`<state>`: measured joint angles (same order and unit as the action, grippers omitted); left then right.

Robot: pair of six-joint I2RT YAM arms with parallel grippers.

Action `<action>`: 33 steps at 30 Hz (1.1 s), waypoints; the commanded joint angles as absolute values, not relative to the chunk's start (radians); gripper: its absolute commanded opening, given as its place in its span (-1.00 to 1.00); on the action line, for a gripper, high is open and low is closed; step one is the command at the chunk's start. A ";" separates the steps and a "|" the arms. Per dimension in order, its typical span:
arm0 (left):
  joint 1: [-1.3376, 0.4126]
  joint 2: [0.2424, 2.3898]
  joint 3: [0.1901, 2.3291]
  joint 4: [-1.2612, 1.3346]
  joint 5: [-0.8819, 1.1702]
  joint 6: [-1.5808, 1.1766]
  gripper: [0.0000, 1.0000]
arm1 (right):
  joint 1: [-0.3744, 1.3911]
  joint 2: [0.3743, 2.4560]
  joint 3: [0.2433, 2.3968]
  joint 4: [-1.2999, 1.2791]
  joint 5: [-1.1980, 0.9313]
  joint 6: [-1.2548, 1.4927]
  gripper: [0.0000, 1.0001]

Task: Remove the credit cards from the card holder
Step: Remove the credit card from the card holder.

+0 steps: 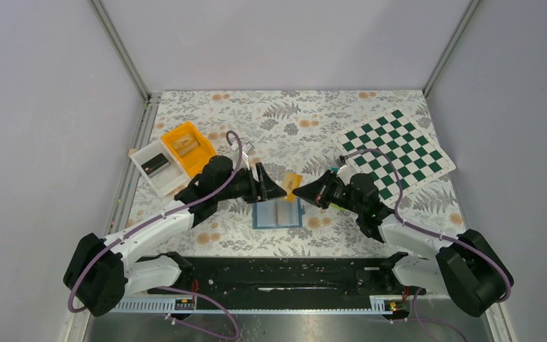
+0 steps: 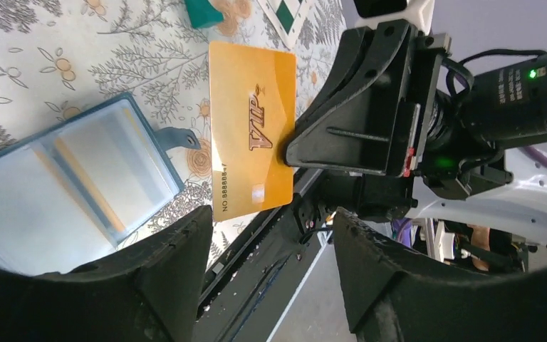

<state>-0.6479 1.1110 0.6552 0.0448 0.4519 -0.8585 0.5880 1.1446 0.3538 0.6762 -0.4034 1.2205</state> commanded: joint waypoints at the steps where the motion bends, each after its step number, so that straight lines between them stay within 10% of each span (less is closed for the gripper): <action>1: -0.662 1.141 0.640 0.169 0.521 -0.894 0.22 | 0.584 1.170 0.340 0.863 -0.443 1.282 -1.00; 16: -0.662 1.131 0.627 0.210 0.560 -0.956 -0.97 | 0.578 1.196 0.421 0.725 -0.597 1.087 -0.77; 26: -0.662 1.027 0.623 0.049 0.627 -0.830 -1.00 | 0.499 1.062 0.734 0.000 -0.647 0.509 0.06; 33: -0.663 1.030 0.696 -0.118 0.743 -0.691 -1.00 | 0.454 1.155 0.872 -0.140 -0.875 0.390 0.17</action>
<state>-0.6579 1.0416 0.6273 -0.0402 0.6434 -0.7971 0.4599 1.1004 0.8097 -0.0044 -0.7128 0.5224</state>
